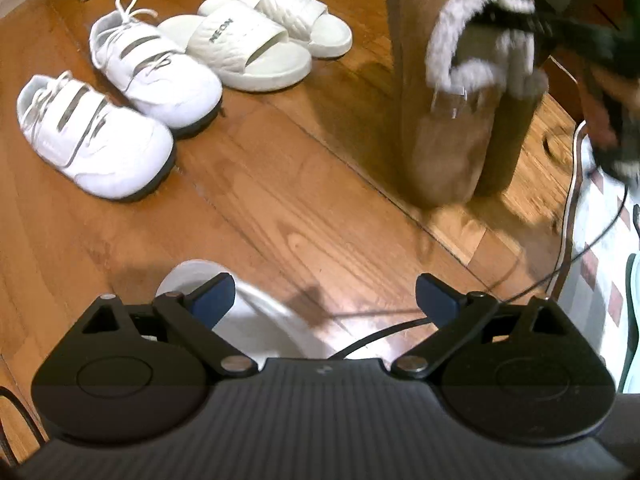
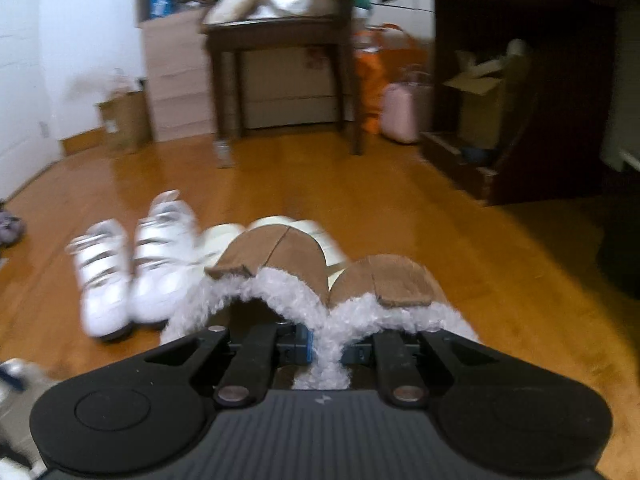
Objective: Organize scattered shoes
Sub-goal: 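Carry the slippers with the right tool and set them beyond the NEON slides, then move the right tool to the white charm clogs and grasp both heels, then lift the clogs with the right tool and set them beside the sneakers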
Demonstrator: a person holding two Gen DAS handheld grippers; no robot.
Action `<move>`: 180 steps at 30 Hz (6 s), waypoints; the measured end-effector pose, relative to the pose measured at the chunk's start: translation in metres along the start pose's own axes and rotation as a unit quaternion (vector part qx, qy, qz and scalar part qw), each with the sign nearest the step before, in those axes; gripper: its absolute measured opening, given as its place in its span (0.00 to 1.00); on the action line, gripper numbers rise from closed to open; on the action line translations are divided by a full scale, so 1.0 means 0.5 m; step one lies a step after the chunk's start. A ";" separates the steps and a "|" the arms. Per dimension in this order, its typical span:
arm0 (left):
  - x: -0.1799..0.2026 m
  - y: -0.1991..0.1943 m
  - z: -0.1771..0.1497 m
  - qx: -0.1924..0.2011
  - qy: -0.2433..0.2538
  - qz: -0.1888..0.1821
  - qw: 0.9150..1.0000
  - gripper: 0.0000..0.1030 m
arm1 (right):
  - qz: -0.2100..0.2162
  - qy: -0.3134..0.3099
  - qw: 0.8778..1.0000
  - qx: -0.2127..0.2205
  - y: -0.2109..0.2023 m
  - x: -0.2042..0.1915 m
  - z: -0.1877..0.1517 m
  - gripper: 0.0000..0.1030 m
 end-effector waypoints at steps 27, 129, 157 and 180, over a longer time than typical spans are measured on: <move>-0.027 0.061 0.178 0.067 -0.054 0.007 0.996 0.96 | -0.070 -0.068 0.991 -0.089 0.469 0.050 0.264 0.65; -0.296 -0.137 -0.249 0.001 -0.143 0.182 0.973 0.96 | 0.294 -0.043 0.841 -0.452 0.287 -0.774 -0.101 0.20; -0.413 -0.163 -0.332 -0.008 -0.232 0.125 0.965 0.96 | 0.192 -0.235 0.798 -0.520 0.355 -0.926 -0.186 0.20; -0.451 -0.209 -0.330 0.060 -0.284 0.153 0.944 0.96 | 0.152 -0.121 0.931 -0.310 0.511 -0.920 -0.017 0.22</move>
Point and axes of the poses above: each gripper's, at about its wrist camera, not at the fingertips, and y roughly the way its jaws point, x to its right, z to its top, the point moved 6 cm from there along y, roughly the way its jaws point, and after that the axes turned 12 degrees about z, right-handed, at the moved point
